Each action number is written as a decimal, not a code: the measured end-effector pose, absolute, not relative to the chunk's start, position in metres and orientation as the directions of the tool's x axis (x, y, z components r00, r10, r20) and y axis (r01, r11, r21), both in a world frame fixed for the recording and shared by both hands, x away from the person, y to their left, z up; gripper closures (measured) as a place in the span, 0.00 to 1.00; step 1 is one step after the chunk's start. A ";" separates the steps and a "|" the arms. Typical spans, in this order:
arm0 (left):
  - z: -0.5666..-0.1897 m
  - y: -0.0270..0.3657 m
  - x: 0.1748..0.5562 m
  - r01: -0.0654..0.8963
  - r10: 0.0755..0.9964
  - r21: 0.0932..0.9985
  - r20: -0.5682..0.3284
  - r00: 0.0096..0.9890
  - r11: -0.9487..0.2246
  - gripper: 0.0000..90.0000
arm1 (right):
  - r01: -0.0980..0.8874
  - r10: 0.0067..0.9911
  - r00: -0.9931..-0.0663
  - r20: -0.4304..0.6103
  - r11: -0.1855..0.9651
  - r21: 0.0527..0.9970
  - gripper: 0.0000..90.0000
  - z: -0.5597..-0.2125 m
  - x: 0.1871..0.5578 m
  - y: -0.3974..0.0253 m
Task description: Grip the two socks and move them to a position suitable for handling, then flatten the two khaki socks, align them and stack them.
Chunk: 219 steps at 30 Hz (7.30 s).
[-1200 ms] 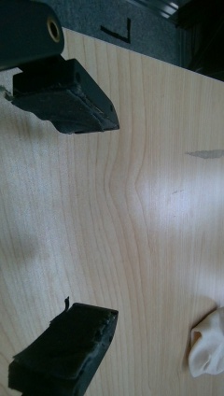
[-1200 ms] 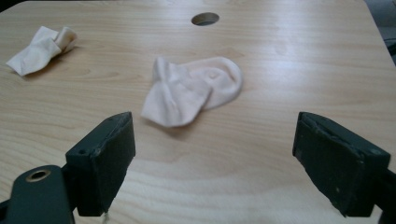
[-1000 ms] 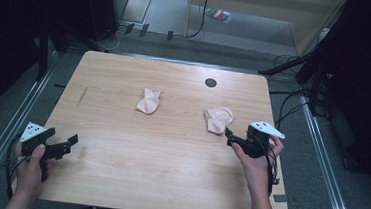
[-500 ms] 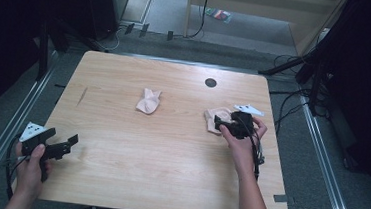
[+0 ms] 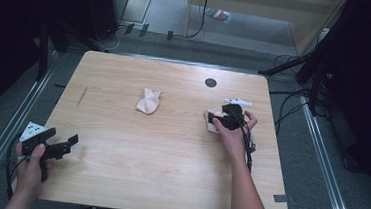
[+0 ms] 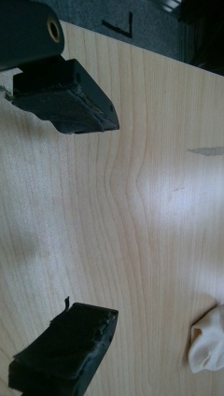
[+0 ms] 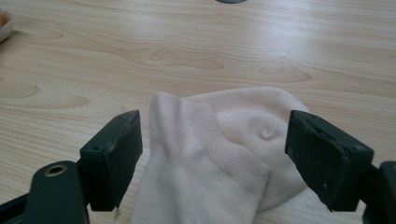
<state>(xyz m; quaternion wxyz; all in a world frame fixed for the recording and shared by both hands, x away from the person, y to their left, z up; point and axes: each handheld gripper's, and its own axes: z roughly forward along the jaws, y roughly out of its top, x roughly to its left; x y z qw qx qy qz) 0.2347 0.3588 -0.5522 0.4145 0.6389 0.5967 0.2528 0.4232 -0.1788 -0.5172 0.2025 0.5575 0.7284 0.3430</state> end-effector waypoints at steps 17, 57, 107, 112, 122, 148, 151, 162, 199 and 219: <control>-0.552 0.359 0.235 0.554 0.971 0.831 -0.172 0.164 0.054 0.11 | 0.703 0.956 -0.287 0.055 0.172 0.690 0.28 -0.537 0.441 -0.181; -0.552 0.358 0.235 0.555 0.973 0.831 -0.163 0.163 0.046 0.11 | 0.569 0.950 -0.291 0.116 0.074 0.819 0.89 -0.490 0.384 -0.207; -0.552 0.357 0.235 0.555 0.974 0.831 -0.156 0.165 0.039 0.11 | 0.556 0.810 -0.547 0.210 0.164 0.815 0.89 -0.502 0.278 -0.101; -0.552 0.357 0.235 0.555 0.974 0.831 -0.157 0.162 0.041 0.11 | 0.561 0.795 -0.567 0.215 0.181 0.808 0.89 -0.509 0.272 -0.089; -0.552 0.356 0.235 0.557 0.975 0.830 -0.149 0.166 0.031 0.11 | 0.560 0.778 -0.594 0.205 0.217 0.799 0.87 -0.525 0.264 -0.074; -0.514 0.258 0.237 0.455 0.937 0.889 -0.107 0.332 -0.059 0.11 | 0.587 0.766 -0.598 0.233 0.221 0.779 0.64 -0.522 0.276 -0.099; -0.510 0.240 0.246 0.451 0.928 0.891 -0.129 0.351 -0.047 0.11 | 0.596 0.797 -0.576 0.179 0.260 0.760 0.59 -0.532 0.279 -0.091; -0.525 0.204 0.248 0.464 0.881 0.881 -0.142 0.452 -0.096 0.11 | 0.549 0.757 -0.636 0.151 0.306 0.778 0.96 -0.531 0.267 -0.079; -0.536 0.149 0.224 0.331 0.828 0.832 0.241 0.507 -0.445 1.00 | 0.577 0.725 -0.597 0.345 0.089 0.812 0.97 -0.481 0.274 -0.109; -0.536 0.170 0.264 0.504 0.789 0.849 -0.198 0.582 -0.159 0.63 | 0.612 0.857 -0.473 0.206 0.152 0.776 0.67 -0.524 0.291 -0.160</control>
